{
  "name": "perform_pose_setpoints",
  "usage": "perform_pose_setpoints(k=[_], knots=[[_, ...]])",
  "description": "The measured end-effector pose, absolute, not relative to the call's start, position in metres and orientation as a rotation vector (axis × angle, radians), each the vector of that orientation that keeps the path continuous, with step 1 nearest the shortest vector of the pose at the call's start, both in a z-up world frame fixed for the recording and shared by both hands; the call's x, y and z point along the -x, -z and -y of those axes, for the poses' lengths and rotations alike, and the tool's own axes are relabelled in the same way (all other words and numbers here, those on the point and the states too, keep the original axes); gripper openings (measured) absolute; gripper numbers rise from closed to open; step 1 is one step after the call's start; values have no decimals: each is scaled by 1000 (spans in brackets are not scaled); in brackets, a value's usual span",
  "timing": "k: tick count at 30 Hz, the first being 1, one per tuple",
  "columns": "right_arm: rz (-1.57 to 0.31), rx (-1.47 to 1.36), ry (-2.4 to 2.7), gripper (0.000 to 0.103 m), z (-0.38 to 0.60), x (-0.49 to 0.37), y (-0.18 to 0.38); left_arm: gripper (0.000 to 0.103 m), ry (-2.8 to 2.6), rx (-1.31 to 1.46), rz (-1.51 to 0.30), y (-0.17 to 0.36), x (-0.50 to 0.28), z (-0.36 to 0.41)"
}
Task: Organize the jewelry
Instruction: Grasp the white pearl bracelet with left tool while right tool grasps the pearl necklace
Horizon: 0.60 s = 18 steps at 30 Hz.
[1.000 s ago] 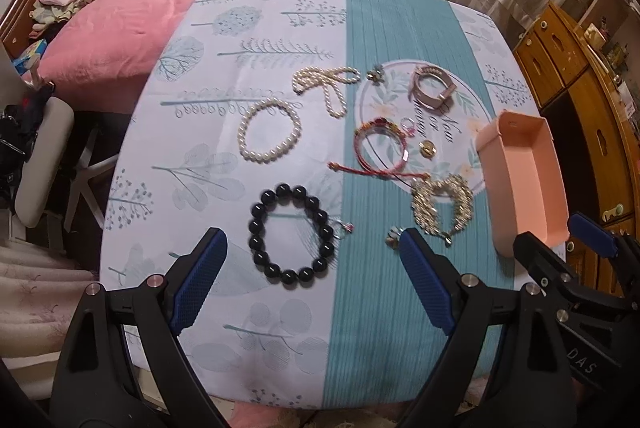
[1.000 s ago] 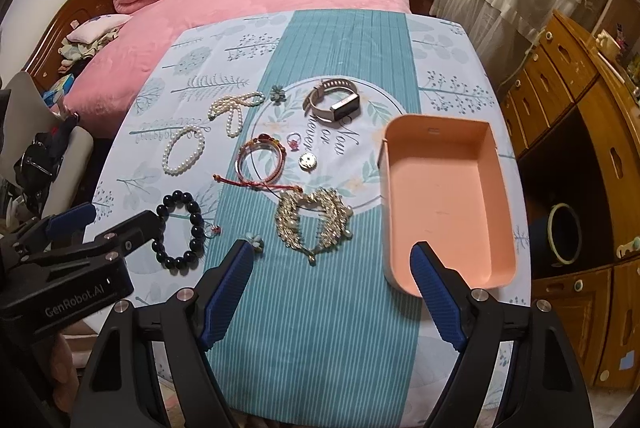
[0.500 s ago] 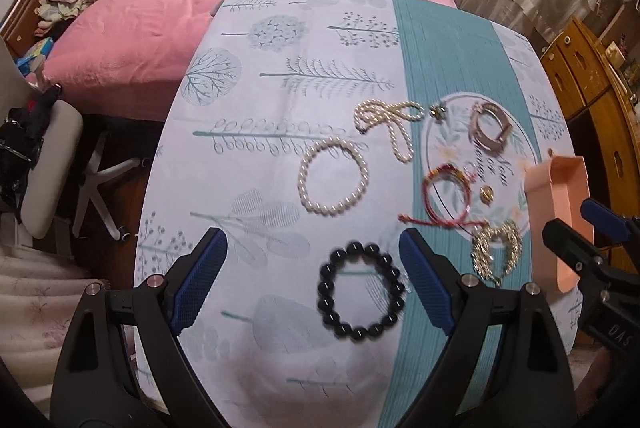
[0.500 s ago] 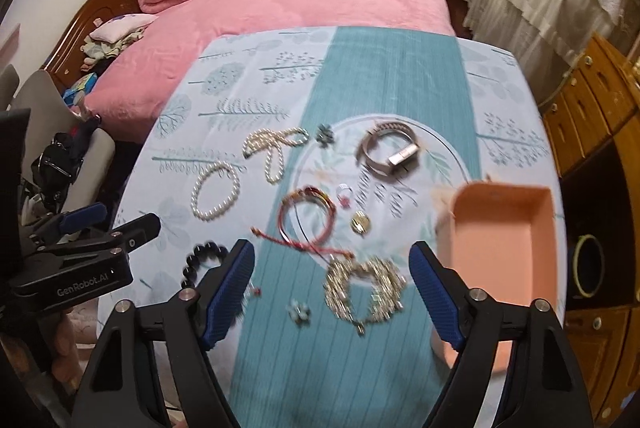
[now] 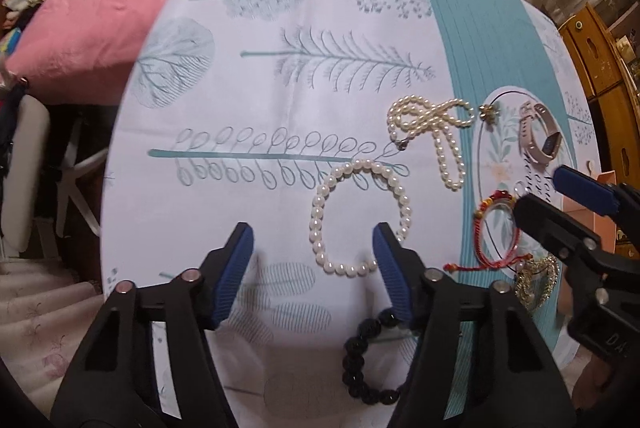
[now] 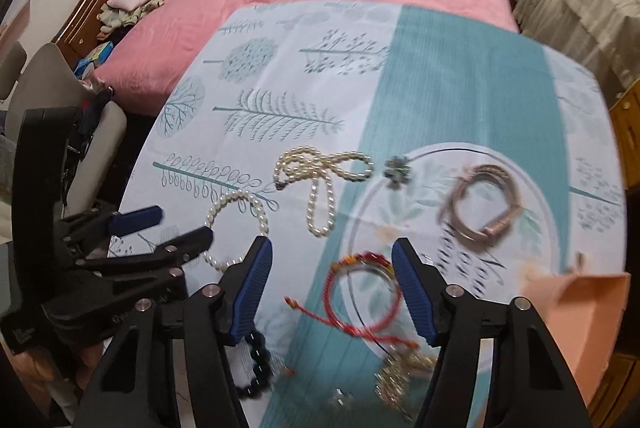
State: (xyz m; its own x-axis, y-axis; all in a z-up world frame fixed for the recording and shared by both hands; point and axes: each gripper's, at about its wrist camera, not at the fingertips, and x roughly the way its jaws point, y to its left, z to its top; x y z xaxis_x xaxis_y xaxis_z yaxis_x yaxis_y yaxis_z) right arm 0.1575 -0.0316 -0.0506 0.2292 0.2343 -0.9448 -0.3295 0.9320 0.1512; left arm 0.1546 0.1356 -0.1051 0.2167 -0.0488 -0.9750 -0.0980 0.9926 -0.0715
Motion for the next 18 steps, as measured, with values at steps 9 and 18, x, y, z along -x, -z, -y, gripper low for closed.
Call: perform_pose_setpoints(k=[9, 18], knots=[[-1330, 88, -392, 58, 11, -179, 88, 40, 6, 131, -1431, 133, -176, -139], [-1348, 80, -368, 58, 8, -189, 103, 25, -4, 35, -1462, 140, -191, -120]])
